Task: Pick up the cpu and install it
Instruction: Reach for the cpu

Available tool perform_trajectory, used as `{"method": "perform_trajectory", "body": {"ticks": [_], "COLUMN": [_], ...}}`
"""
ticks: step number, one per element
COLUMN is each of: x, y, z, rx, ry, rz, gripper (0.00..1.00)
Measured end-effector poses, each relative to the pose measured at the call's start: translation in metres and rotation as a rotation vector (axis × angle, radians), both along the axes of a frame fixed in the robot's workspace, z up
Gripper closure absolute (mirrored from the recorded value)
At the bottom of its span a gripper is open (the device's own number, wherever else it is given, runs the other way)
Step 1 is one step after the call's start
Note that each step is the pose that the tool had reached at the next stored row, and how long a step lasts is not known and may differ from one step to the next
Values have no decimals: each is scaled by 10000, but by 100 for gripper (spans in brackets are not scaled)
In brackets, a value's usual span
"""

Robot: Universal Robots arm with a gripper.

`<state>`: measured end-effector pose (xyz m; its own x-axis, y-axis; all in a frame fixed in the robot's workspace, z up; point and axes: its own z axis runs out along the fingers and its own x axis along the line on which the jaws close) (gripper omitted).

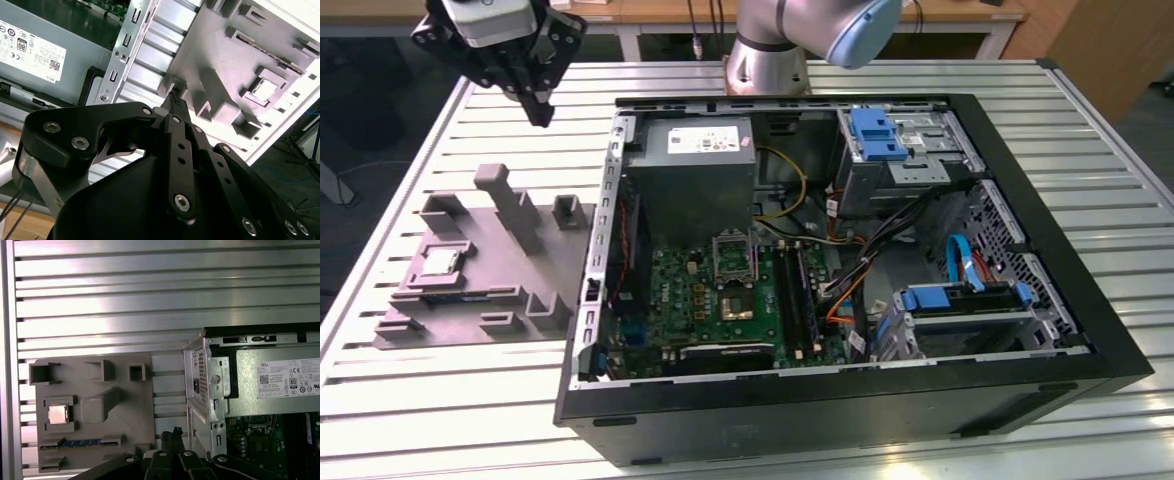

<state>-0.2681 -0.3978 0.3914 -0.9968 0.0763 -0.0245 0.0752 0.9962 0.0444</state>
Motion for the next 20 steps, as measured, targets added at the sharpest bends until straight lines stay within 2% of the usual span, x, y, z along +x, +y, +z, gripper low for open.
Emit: {"method": "perform_trajectory", "body": {"ticks": [20], "x": [-101], "y": [0], "z": [0], "rx": [0], "ry": [0], "rz": [1], "gripper": [89]}}
